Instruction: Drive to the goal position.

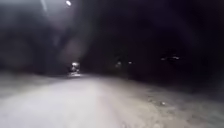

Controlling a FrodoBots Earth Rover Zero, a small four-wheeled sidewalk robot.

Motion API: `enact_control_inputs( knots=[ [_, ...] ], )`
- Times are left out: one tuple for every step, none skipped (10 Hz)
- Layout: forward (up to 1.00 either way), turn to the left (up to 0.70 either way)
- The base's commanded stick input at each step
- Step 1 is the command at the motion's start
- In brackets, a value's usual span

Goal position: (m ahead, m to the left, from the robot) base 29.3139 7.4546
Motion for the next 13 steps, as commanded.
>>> enact_control_inputs(
  knots=[
    [1.0, 0.0],
    [1.0, 0.32],
    [1.0, 0.4],
    [1.0, 0.4],
    [1.0, 0.35],
    [1.0, 0.19],
    [1.0, 0.0],
    [1.0, 0.0],
    [1.0, 0.0],
    [1.0, 0.0],
    [1.0, 0.0],
    [1.0, 0.0],
    [1.0, 0.0]
  ],
)
